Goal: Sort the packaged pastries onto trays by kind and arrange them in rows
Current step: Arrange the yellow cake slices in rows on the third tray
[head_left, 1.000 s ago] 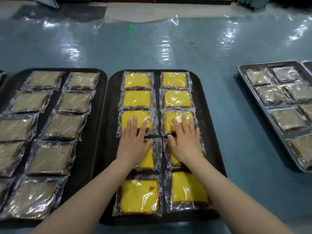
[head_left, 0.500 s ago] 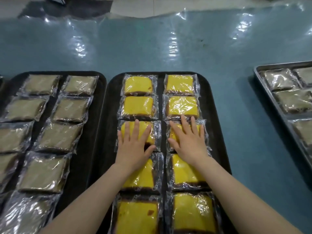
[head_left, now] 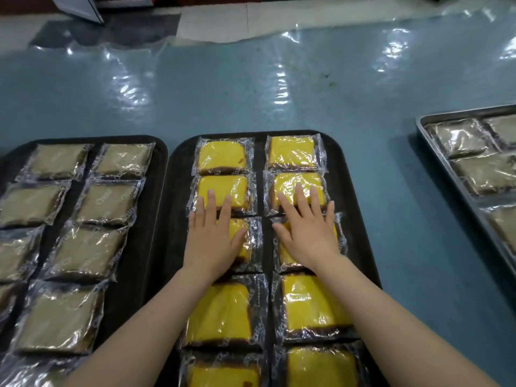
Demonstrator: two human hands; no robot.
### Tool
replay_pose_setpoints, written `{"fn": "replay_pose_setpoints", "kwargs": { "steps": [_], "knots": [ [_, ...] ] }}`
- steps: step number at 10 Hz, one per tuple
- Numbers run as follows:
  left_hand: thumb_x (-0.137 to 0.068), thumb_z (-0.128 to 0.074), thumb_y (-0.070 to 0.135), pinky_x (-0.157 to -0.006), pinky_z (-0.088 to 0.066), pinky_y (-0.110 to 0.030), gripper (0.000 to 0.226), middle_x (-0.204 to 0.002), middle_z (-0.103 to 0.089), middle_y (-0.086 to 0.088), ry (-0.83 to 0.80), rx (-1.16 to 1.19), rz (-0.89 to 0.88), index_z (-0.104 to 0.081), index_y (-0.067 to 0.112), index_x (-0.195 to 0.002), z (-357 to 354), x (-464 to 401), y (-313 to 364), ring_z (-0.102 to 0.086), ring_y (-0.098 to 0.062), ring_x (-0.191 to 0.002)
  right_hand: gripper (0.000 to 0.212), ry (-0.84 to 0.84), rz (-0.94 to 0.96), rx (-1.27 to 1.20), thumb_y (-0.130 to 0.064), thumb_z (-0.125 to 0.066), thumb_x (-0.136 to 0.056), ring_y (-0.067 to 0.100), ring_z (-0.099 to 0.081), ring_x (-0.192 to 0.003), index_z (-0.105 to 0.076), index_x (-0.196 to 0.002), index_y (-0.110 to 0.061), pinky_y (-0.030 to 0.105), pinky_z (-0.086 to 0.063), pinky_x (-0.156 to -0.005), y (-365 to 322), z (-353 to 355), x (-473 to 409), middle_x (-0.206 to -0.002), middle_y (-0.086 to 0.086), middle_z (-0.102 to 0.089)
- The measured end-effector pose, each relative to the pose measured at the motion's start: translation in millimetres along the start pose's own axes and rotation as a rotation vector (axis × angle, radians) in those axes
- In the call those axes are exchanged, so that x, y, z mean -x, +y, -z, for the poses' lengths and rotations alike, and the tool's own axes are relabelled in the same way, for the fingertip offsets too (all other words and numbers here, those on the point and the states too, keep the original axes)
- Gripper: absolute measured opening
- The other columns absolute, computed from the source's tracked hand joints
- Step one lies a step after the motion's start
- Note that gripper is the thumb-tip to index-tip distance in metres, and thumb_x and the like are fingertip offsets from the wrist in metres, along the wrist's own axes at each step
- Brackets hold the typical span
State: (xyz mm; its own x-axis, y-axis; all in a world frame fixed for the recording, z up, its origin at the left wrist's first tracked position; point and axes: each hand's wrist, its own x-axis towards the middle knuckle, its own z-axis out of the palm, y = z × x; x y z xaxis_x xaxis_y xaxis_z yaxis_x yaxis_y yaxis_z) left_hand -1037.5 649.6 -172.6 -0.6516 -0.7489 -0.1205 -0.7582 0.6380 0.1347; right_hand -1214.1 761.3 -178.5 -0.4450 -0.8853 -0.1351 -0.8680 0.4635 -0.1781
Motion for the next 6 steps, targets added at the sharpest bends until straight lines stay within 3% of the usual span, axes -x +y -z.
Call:
{"fn": "replay_pose_setpoints", "kwargs": {
  "steps": [2,3,5,6],
  "knots": [
    [-0.085,-0.01,0.068,-0.111,0.006,-0.056,0.069,-0.156,0.021,-0.005,-0.06,-0.046,-0.023,0.009,0.043,-0.146,7.8,-46.2,-0.5,0.021,-0.034,-0.141,0.064,-0.076,0.049,0.032,-0.067,-0.02,-0.093,0.037,0.028,-0.14,0.002,-0.149,-0.046,0.065,0.014,-0.106,-4.7,7.5,-35.1,-0.158,-0.002,0.023],
    [-0.077,0.0,0.074,-0.111,0.006,-0.057,0.075,-0.156,0.02,-0.003,-0.149,-0.013,-0.014,0.012,0.045,-0.145,0.4,-46.4,2.5,0.019,-0.033,-0.141,0.063,-0.073,0.039,0.029,-0.069,-0.02,-0.091,0.036,0.026,-0.141,-0.003,-0.148,-0.048,0.065,0.014,-0.106,1.2,6.6,-37.3,-0.159,-0.002,0.018],
    [-0.07,0.009,0.077,-0.111,0.005,-0.055,0.082,-0.155,0.02,-0.004,-0.166,-0.006,-0.002,0.015,0.042,-0.145,-6.3,-42.3,5.4,0.016,-0.034,-0.142,0.064,-0.086,0.023,0.027,-0.069,-0.02,-0.09,0.034,0.023,-0.143,-0.003,-0.148,-0.047,0.064,0.014,-0.107,6.0,7.4,-31.7,-0.16,-0.001,0.016],
    [-0.076,0.0,0.075,-0.113,0.002,-0.051,0.08,-0.155,0.02,-0.006,-0.153,0.026,-0.021,0.014,0.038,-0.146,-0.2,-41.0,8.6,0.016,-0.031,-0.142,0.065,-0.018,0.028,-0.002,-0.065,-0.021,-0.093,0.027,0.021,-0.144,-0.004,-0.15,-0.042,0.059,0.015,-0.107,-1.1,14.9,-29.4,-0.161,-0.002,0.012]
  ]
}}
